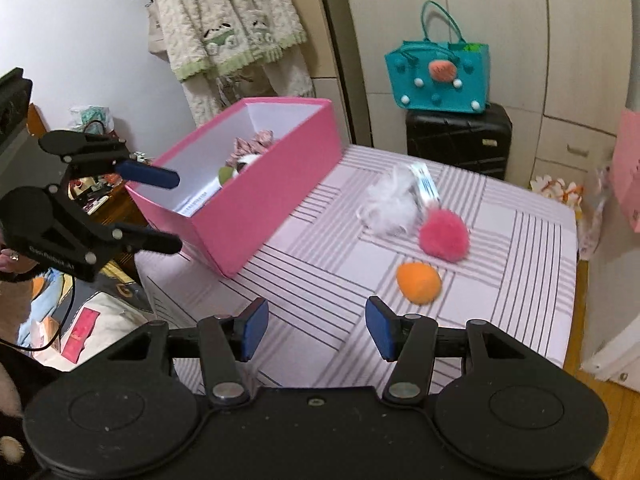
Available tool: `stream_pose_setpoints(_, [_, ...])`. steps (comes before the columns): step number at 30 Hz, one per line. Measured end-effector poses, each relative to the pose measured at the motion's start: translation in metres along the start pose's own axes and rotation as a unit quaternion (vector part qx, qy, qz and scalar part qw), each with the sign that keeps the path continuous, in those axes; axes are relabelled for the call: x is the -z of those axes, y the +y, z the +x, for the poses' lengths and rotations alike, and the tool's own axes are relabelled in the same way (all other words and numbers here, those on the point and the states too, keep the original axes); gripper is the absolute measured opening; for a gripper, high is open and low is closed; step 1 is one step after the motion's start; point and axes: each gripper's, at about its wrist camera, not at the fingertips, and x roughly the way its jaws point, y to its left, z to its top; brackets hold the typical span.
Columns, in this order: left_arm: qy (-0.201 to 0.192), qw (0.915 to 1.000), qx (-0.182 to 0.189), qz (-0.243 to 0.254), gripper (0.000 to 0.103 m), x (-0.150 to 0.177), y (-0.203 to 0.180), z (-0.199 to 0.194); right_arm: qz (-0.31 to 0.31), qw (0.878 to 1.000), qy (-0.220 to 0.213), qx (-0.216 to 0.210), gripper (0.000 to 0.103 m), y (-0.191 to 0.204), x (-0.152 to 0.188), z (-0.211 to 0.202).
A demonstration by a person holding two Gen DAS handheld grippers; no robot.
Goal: Organize soft objects
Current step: 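Withdraw both tools from the box toward the orange sponge and pink puff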
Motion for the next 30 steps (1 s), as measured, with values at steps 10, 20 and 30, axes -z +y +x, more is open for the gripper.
stream_pose_setpoints(10, [-0.055,0.9973,-0.003,-0.049,0.070,-0.011,-0.018,0.053,0.005,0.998,-0.049,0.043,0.061,-0.035,0.033,0.038])
stream_pose_setpoints(20, [-0.076,0.9903,-0.091,-0.072,0.070,-0.012,-0.036,0.117,0.009,0.990,-0.099,0.103,0.070,-0.055,0.052,0.084])
stream_pose_setpoints(30, [-0.071,0.9868,-0.092,-0.113,0.070,-0.033,-0.027,0.158,-0.015,0.986,-0.107,0.124,0.071,-0.057,0.044,0.113])
